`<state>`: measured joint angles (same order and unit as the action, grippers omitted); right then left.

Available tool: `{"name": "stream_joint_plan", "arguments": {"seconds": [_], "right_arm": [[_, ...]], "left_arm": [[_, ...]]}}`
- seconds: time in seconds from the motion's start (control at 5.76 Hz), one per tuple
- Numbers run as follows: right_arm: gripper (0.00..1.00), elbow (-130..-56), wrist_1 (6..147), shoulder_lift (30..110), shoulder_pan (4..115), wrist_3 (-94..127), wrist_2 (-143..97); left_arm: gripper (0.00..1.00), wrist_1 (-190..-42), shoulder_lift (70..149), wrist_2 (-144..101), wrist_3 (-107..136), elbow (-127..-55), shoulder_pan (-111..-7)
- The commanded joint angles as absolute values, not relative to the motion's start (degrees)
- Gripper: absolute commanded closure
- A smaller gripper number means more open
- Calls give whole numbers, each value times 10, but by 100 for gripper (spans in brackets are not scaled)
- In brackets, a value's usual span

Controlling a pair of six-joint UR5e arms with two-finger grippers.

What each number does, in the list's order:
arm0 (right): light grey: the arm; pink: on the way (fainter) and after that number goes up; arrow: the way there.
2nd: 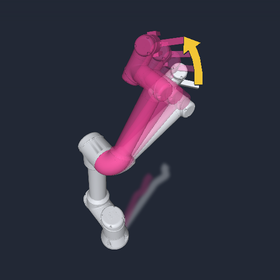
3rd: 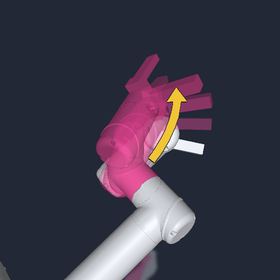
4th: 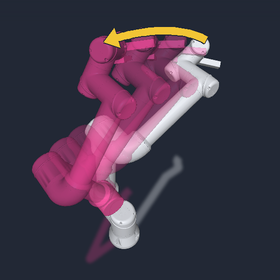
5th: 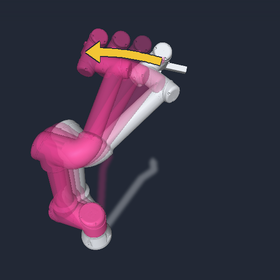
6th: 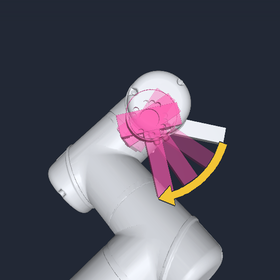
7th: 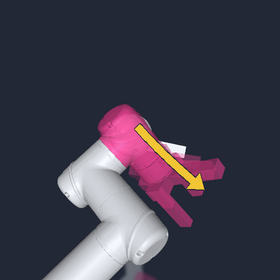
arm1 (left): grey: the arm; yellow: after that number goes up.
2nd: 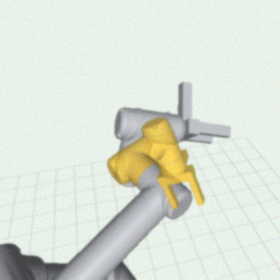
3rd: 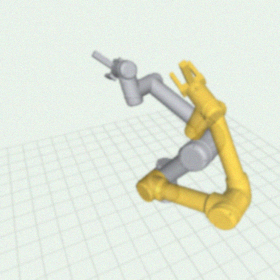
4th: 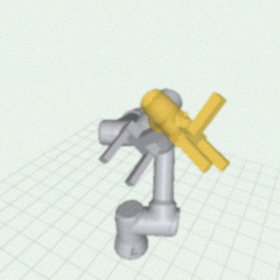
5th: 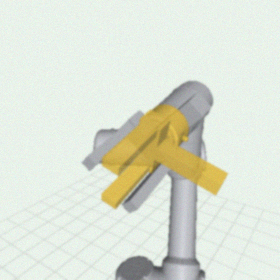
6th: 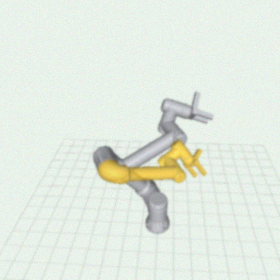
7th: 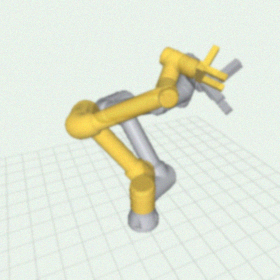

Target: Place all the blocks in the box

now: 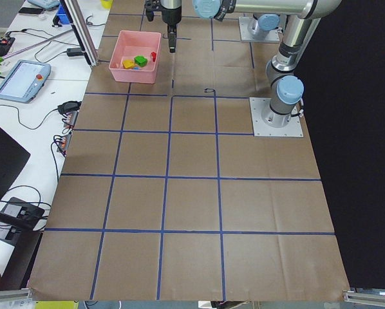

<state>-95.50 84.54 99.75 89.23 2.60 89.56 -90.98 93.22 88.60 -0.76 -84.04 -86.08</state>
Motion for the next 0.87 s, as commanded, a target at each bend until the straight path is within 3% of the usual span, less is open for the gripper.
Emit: {"name": "stream_joint_plan", "arguments": {"seconds": [0.0,0.69], "right_arm": [[0,-923,841,968,896,31,895],[0,-946,853,967,925,36,897]], "left_arm": [[1,-910,933,886,-7,-842,-861],[1,-909,930,892,-9,-844,-861]]}}
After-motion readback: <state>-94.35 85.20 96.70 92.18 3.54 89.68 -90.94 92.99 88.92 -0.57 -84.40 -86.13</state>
